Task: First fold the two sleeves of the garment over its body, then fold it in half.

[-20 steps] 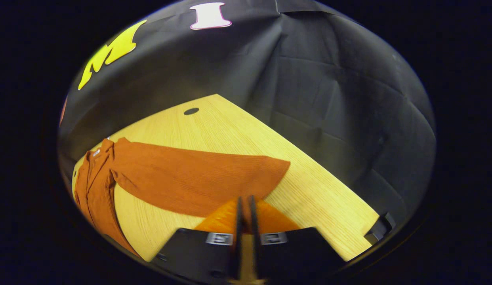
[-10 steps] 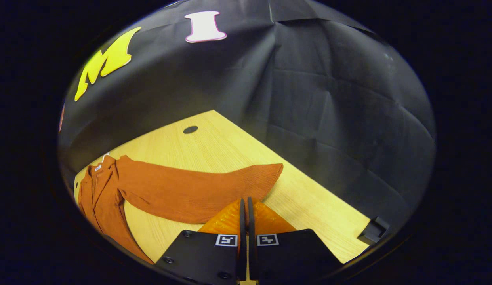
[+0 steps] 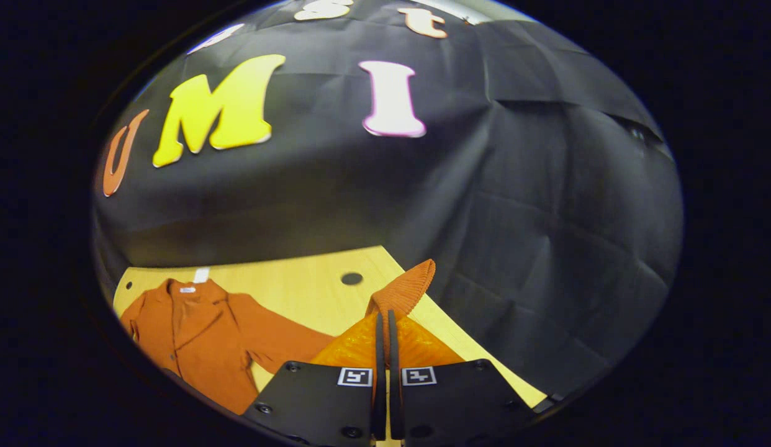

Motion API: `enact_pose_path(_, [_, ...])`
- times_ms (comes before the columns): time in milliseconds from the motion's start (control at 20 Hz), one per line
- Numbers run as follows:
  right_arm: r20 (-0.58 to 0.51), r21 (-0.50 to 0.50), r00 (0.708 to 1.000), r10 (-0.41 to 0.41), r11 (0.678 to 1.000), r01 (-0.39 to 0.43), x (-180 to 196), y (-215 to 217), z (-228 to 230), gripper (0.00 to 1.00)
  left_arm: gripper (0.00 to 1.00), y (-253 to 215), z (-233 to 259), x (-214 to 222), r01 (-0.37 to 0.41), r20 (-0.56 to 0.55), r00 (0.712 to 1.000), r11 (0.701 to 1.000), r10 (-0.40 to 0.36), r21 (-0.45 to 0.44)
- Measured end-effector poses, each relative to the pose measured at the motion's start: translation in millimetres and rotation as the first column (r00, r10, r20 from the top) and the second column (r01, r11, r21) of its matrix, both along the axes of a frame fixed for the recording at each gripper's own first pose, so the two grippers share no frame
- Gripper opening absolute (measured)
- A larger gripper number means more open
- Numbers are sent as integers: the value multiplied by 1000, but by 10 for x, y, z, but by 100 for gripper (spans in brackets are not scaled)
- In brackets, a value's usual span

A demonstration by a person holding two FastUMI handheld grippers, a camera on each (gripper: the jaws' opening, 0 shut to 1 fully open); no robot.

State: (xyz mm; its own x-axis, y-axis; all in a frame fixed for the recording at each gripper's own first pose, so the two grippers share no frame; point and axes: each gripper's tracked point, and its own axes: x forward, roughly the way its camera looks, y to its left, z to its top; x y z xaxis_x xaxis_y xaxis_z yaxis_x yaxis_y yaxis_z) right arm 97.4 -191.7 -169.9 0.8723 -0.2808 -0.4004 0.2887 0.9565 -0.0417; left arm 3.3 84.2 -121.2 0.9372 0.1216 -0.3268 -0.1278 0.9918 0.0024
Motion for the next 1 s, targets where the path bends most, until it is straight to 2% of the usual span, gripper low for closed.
enact_pose_path(250, [60,-54,986,157,987,-154,503,996,526,3,99,414,-40,-24,-55,-1,998,997,55,-63])
enact_pose_path(550, [114,-70,925,364,931,-358,954,2648,751,4,99,1142,-48,-225,-174,6,985,984,174,-27])
enact_pose_path(800, [93,-39,878,469,883,-468,1078,3988,351,3,99,1779,-100,-562,-288,-5,958,957,288,-28])
enact_pose_path(1000, [-7,-10,856,517,856,-517,1043,4792,-408,3,99,2256,-171,-866,-363,-26,932,932,362,-25])
